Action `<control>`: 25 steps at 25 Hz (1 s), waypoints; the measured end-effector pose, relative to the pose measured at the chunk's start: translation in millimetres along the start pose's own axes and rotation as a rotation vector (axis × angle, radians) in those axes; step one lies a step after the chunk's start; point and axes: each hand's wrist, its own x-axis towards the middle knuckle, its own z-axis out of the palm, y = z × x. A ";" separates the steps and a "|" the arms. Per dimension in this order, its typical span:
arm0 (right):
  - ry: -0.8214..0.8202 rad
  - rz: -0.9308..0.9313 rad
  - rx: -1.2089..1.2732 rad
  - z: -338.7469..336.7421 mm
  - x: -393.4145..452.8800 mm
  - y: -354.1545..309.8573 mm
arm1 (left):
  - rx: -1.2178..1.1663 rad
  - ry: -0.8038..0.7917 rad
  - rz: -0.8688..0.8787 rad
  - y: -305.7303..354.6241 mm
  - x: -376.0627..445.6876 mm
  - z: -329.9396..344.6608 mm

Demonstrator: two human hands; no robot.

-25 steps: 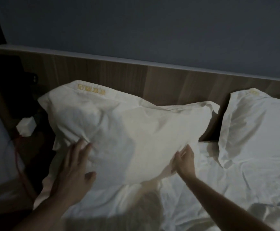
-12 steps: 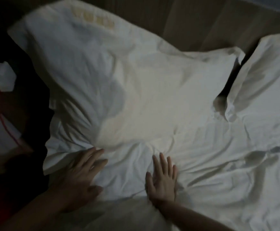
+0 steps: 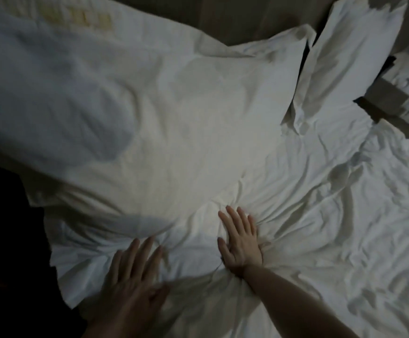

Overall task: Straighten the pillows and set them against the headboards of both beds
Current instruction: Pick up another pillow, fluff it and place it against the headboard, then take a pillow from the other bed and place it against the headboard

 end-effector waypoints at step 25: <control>-0.053 0.595 1.050 -433.2 -461.1 -218.0 | -0.304 -0.157 0.167 196.3 -347.7 -356.5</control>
